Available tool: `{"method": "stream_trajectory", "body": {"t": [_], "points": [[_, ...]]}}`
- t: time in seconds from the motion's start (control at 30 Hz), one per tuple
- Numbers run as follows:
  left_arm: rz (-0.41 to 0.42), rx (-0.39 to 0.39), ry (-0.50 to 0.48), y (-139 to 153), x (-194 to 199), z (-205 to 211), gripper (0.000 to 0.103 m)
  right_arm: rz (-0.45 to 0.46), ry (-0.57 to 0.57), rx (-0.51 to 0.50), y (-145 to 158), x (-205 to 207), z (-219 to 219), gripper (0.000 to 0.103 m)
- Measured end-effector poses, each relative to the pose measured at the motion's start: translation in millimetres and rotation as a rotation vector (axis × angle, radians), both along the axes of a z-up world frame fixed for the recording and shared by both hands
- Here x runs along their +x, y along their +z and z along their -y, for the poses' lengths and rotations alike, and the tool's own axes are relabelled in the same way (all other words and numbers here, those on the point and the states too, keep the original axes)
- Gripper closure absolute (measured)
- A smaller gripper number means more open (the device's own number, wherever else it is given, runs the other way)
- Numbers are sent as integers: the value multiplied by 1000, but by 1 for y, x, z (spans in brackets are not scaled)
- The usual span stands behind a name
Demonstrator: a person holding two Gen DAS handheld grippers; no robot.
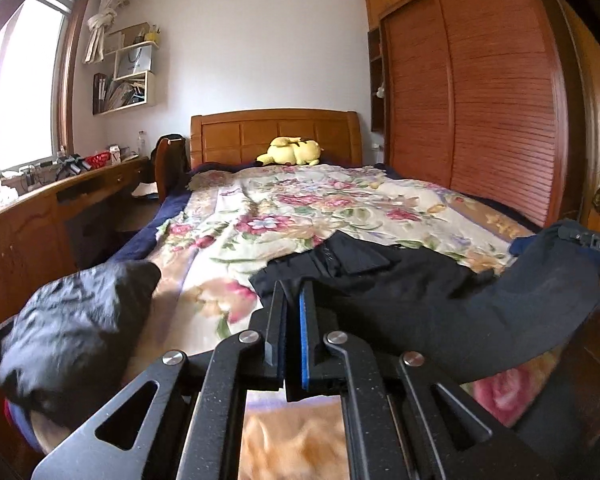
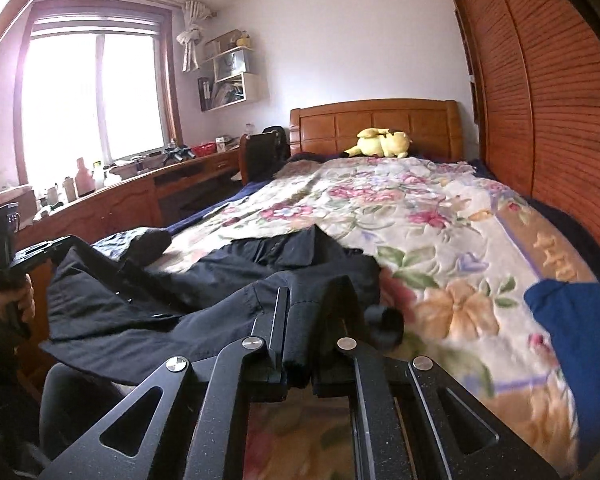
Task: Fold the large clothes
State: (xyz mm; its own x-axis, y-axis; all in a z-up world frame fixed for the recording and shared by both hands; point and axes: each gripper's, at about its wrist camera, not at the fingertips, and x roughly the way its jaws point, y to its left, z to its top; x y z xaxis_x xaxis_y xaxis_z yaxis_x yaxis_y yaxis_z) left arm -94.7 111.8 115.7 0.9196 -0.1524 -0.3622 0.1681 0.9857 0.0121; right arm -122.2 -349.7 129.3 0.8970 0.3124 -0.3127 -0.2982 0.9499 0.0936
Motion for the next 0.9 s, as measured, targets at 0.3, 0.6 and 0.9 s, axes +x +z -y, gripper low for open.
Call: {"method": "stream_trajectory", "body": {"t": [0.3,0.6,0.9], "points": [[-39,40,26,-16,113,0,98,-25,-23,-65,-3,101,-25,96],[-92,53,57,-30,237,-9,98,-46,-48,-108,12,221,-38,96],[-128,102,116,-30,359,3,97,-174,-206,-147,3,381,-54,96]]}}
